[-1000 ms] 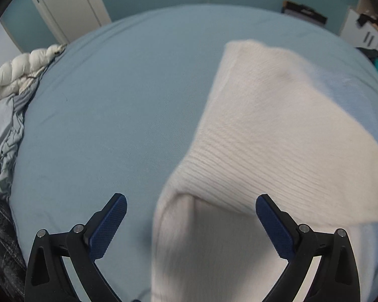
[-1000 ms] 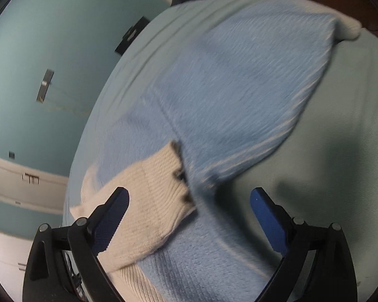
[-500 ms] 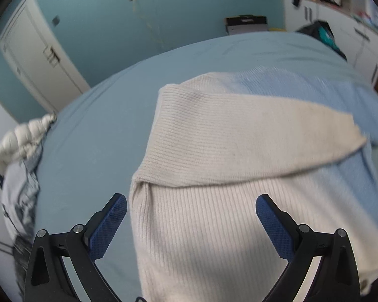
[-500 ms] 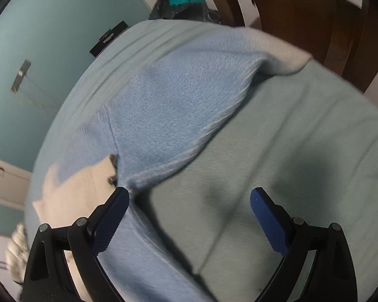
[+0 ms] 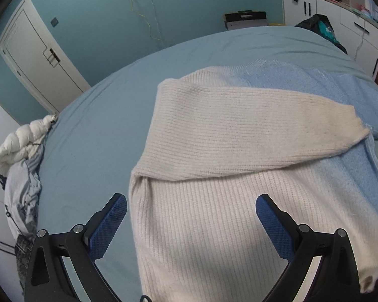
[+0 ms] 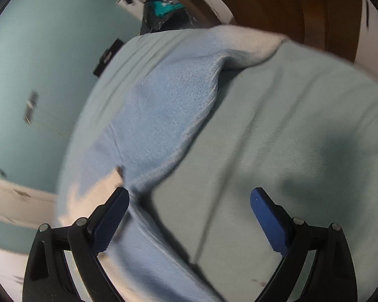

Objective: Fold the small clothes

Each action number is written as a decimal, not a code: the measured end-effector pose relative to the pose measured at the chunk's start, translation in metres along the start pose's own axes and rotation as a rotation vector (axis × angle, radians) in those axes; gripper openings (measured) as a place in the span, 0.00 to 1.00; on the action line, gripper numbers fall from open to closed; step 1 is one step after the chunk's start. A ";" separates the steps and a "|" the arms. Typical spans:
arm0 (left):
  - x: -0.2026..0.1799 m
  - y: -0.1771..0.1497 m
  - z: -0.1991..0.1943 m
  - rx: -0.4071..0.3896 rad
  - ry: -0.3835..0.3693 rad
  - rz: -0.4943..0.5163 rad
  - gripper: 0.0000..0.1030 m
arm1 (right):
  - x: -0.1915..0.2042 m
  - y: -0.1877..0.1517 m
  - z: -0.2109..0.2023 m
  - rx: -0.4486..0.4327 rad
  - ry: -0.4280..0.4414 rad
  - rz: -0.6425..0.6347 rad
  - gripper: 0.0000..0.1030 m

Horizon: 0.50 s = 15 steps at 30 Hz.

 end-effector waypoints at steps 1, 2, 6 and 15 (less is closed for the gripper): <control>0.000 0.000 0.001 0.004 -0.008 -0.003 1.00 | -0.005 0.007 0.000 -0.005 0.026 0.034 0.92; 0.000 0.001 0.002 0.007 -0.010 -0.002 1.00 | -0.012 0.017 0.002 -0.019 0.052 0.081 0.92; -0.001 0.004 -0.002 -0.014 0.008 0.015 1.00 | -0.037 0.054 0.015 -0.081 0.087 0.206 0.85; -0.011 0.013 -0.001 -0.011 -0.019 0.017 1.00 | -0.046 0.121 0.049 -0.164 0.053 0.170 0.70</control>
Point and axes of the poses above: each gripper's, at about its wrist camera, not at the fingertips, and z roughly the way its jaws point, x to its left, y to its top, the point moved 8 cm from there along z, roughly the way its jaws point, and after that the axes turned 7 degrees about x, right-handed, at the moved point
